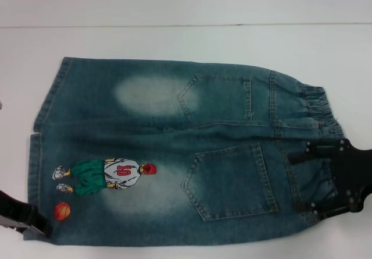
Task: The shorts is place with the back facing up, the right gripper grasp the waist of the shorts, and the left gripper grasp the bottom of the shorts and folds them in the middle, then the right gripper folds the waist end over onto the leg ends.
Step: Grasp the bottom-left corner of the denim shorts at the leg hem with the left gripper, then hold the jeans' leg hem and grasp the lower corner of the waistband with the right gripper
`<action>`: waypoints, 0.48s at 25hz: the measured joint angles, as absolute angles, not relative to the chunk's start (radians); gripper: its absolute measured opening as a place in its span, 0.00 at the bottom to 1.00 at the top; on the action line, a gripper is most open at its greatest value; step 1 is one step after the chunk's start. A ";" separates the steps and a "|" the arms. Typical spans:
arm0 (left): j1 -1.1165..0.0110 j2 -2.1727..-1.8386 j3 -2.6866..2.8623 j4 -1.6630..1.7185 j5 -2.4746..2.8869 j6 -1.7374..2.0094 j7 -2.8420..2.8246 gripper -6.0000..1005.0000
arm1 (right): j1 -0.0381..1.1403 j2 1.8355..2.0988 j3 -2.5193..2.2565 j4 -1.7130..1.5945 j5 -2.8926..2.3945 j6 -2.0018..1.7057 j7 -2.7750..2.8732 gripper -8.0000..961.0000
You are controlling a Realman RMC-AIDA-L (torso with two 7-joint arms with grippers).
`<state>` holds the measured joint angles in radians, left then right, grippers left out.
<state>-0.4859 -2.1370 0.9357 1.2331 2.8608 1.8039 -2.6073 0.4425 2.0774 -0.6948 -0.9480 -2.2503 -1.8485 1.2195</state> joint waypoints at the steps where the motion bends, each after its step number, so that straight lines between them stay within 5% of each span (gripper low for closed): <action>1: -0.486 -2.138 0.942 1.233 2.861 1.802 -2.606 0.65 | 0.443 2.078 -0.695 -0.948 -2.250 -1.845 1.219 0.94; 12: -0.495 -2.148 0.995 1.245 2.858 1.734 -2.603 0.26 | 0.447 2.082 -0.694 -0.948 -2.244 -1.827 1.219 0.93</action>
<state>-0.4953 -2.1482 0.9946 1.2450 2.8576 1.7345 -2.6025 0.4473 2.0816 -0.6938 -0.9480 -2.2442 -1.8266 1.2195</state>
